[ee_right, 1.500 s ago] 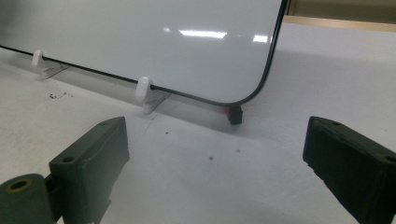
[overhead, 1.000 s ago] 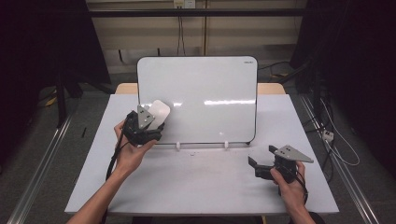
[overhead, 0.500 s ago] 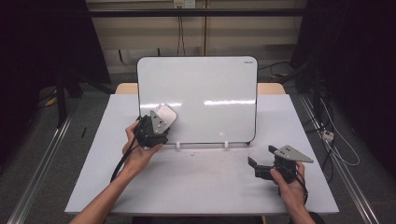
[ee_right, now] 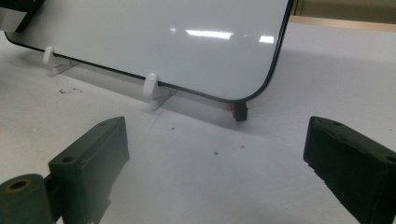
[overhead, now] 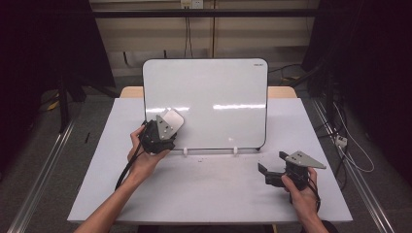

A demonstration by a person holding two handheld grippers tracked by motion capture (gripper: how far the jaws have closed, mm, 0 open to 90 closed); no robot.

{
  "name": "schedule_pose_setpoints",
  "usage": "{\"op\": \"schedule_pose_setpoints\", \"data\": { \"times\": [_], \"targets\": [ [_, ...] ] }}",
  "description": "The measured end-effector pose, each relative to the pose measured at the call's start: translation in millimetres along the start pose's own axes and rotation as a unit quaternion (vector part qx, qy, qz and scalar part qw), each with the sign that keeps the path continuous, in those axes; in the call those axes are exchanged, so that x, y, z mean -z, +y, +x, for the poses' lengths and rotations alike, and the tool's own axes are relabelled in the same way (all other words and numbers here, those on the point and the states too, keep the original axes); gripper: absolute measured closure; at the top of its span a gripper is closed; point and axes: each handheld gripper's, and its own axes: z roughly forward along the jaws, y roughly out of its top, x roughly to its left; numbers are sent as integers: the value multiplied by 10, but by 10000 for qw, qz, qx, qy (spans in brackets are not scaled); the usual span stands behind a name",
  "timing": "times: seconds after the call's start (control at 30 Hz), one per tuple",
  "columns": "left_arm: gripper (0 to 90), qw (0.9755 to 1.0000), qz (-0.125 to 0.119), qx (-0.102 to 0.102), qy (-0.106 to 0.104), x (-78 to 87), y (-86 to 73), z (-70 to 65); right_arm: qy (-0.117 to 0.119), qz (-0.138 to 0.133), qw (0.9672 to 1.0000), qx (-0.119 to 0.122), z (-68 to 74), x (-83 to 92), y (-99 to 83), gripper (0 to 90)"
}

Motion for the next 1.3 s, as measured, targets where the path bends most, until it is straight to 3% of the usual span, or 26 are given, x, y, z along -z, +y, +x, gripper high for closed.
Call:
{"op": "schedule_pose_setpoints", "data": {
  "times": [0.03, 0.3, 0.53, 0.8, 0.97, 1.13, 1.3],
  "targets": [
    [292, 10000, -14, 84, 7, 0, -2, -4, -1, -1, 10000, 3, 0, 1, 0, 68],
    [280, 9998, -48, 174, -61, 5, -9, 13, -22, 13, 10000, 7, 5, -1, 1, 68],
    [175, 9986, -18, 433, -289, 44, -22, 37, -39, 1, 10000, -13, 19, -6, 10, 68],
    [66, 9965, -219, 658, -477, 63, -30, 101, -48, 37, 10000, -4, 29, -38, 20, 68],
    [51, 9938, -301, 838, -662, 87, -20, 129, -77, 43, 10000, -43, 17, -28, 12, 68],
    [51, 9874, -508, 1183, -925, 148, -5, 157, -69, 48, 10000, -22, 20, -14, 3, 68],
    [51, 9833, -591, 1292, -1140, 214, 20, 189, -48, 40, 10000, -3, 19, -9, -4, 68]
  ]
}}
